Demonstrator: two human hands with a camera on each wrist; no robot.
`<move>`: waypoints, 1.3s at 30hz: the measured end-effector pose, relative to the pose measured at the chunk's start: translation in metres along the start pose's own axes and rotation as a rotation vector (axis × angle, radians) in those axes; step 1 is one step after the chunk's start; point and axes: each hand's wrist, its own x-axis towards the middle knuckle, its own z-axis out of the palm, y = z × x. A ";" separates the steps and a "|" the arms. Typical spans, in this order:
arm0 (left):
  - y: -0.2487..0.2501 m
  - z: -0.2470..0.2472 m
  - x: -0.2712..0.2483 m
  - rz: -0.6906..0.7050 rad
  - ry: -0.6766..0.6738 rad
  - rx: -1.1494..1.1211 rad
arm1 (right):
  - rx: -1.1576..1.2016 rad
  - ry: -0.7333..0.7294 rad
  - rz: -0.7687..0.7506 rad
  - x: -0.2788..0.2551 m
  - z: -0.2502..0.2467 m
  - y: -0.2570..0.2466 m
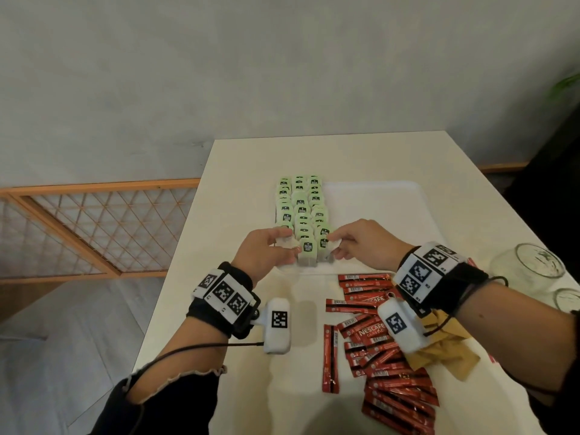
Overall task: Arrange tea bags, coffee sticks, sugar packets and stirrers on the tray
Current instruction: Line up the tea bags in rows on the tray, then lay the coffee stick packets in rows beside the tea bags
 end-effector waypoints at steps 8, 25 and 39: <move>-0.013 -0.005 0.012 0.056 0.121 0.301 | -0.476 -0.117 -0.034 0.007 0.001 0.000; -0.015 -0.013 0.032 0.069 0.111 0.468 | -0.597 -0.073 0.021 0.040 0.010 -0.001; -0.026 0.005 0.036 -0.051 0.050 0.447 | -0.419 0.023 0.053 0.011 0.000 0.022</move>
